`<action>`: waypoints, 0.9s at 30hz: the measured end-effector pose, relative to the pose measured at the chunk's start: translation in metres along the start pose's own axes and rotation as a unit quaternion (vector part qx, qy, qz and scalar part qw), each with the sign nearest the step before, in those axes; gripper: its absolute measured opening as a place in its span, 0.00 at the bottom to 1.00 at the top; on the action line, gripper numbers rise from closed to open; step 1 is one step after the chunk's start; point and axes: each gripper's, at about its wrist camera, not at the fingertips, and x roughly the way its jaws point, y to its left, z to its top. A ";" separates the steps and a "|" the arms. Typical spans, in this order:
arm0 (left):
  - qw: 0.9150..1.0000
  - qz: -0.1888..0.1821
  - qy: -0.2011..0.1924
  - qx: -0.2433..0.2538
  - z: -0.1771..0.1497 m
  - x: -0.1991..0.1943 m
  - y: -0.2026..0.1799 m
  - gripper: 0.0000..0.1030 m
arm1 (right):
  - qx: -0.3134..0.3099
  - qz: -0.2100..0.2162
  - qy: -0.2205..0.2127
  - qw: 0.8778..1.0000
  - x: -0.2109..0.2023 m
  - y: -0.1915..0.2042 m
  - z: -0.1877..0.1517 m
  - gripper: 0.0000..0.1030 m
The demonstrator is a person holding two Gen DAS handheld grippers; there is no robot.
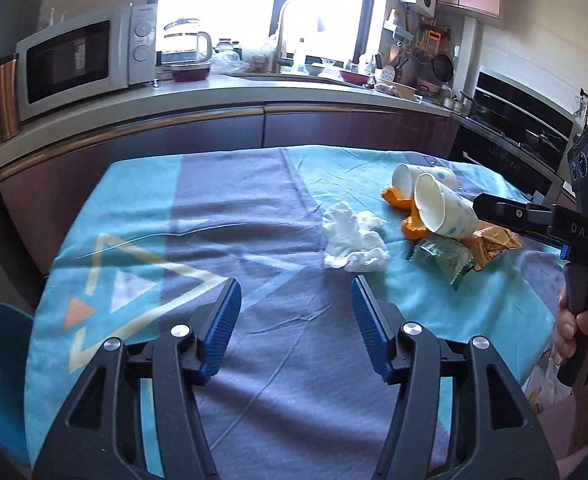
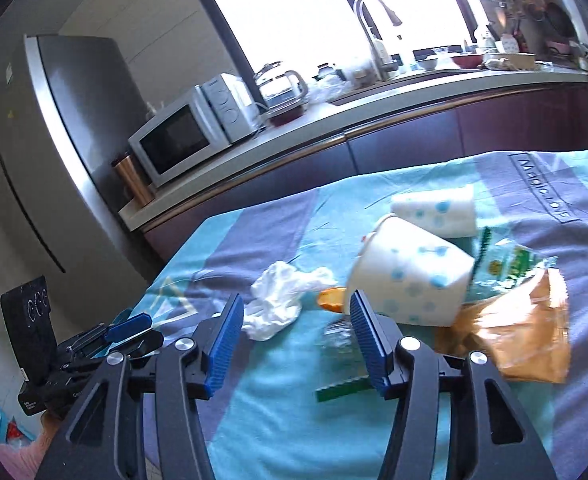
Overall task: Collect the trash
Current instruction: 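Swing both tools back over the table toward the tissues and cups, then close the left gripper on the tissue while the right gripper grips the dotted cup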
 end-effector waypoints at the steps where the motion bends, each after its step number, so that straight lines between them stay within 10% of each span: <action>1: 1.000 -0.002 0.004 0.001 0.003 0.006 -0.004 0.59 | 0.009 -0.012 -0.008 1.000 -0.005 -0.011 0.000 0.64; 19: 0.997 -0.028 0.077 0.000 0.026 0.085 -0.038 0.65 | 0.063 -0.088 -0.004 0.994 0.029 -0.049 0.010 0.89; 27: 0.994 -0.034 0.099 -0.014 0.030 0.106 -0.036 0.48 | 0.065 -0.105 0.001 0.992 0.039 -0.046 0.011 0.89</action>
